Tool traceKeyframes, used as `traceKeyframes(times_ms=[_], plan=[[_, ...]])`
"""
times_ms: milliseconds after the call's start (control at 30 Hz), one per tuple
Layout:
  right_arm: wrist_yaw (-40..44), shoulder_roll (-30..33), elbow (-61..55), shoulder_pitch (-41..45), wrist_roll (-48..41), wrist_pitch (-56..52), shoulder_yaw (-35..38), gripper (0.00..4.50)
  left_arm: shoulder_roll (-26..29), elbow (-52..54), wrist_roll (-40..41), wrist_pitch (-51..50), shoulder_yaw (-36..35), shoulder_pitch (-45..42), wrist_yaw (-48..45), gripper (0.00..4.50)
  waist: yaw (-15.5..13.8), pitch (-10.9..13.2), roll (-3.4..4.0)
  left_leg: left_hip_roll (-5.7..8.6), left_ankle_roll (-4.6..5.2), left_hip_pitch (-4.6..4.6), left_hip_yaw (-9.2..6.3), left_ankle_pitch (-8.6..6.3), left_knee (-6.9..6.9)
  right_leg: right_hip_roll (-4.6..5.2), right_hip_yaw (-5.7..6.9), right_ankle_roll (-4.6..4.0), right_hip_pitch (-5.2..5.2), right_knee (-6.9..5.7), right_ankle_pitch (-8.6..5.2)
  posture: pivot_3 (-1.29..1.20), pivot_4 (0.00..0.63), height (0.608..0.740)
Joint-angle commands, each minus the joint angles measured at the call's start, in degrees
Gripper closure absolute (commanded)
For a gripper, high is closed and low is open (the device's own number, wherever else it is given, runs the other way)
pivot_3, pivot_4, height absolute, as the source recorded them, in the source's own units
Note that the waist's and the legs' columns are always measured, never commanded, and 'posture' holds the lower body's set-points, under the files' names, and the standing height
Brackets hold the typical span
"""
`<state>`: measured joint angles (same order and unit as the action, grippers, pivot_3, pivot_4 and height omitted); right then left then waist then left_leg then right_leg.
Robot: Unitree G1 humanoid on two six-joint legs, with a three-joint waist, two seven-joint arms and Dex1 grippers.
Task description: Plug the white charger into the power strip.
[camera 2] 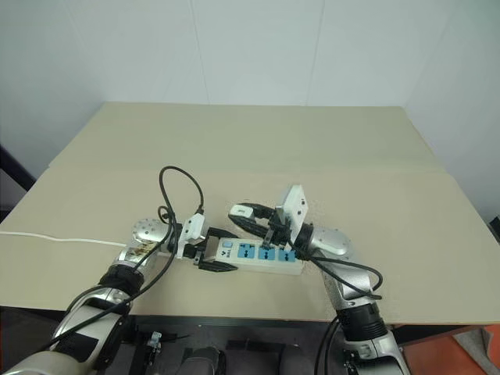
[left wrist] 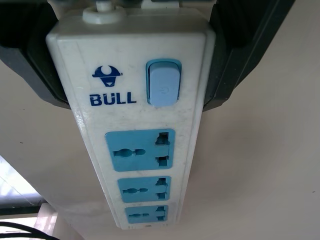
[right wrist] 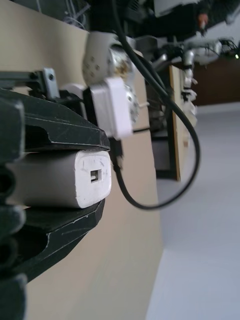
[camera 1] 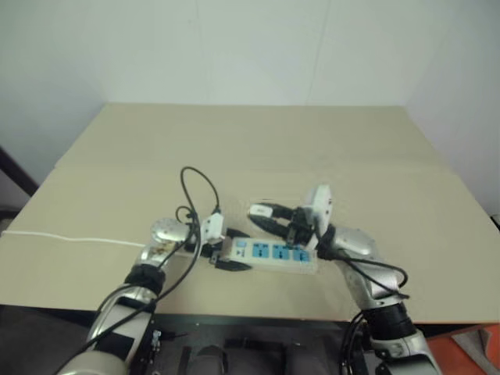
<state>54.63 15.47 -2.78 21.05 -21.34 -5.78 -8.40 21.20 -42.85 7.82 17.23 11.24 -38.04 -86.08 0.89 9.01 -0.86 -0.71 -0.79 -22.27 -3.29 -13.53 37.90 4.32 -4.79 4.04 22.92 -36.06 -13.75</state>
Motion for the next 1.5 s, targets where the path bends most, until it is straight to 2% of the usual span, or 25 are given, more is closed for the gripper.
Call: traceKeyframes(times_ms=[33, 800, 1200, 1500], plan=[[2.41, 0.08, 0.68, 0.16, 0.16, 3.98, -0.42, 3.35, 0.32, 1.06, -2.22, -1.83, 2.99, 2.37, -1.15, 1.17, 0.11, 0.00, 0.00, 0.00, 0.00, 0.00, 0.00, 0.00, 0.00, 0.00, 0.00, 0.00, 0.01, 0.00, 0.00, 0.00, 0.150, 0.740], [6.25, -0.64, 10.28, 2.11, 1.59, 5.57, -2.00, 3.35, 2.07, 7.16, -1.64, -6.06, 3.04, 4.84, -0.86, 1.17, 0.38, 0.01, 0.00, -0.03, 0.00, -0.01, 0.01, 0.00, -0.02, -0.04, -0.02, -0.07, 0.07, -0.03, 0.03, 0.00, 0.150, 0.740], [10.79, 6.84, 16.00, 0.22, 3.78, 5.88, -1.37, 3.35, 2.53, 7.33, -1.52, -5.92, 3.48, 5.19, -0.17, 1.17, -0.09, 0.01, -0.01, -0.02, 0.00, 0.06, 0.01, 0.00, -0.02, -0.02, -0.01, -0.07, -0.05, -0.01, 0.02, 0.00, 0.150, 0.740], [11.86, 11.01, 18.42, 0.32, 4.87, 5.36, -1.32, 3.35, 2.58, 6.65, -1.30, -5.52, 3.84, 4.94, 0.59, 1.17, -0.22, 0.01, -0.01, -0.01, -0.01, 0.47, -0.03, -0.01, -0.02, 0.02, 0.06, 0.22, -0.59, 0.15, -0.16, 0.00, 0.150, 0.740]])
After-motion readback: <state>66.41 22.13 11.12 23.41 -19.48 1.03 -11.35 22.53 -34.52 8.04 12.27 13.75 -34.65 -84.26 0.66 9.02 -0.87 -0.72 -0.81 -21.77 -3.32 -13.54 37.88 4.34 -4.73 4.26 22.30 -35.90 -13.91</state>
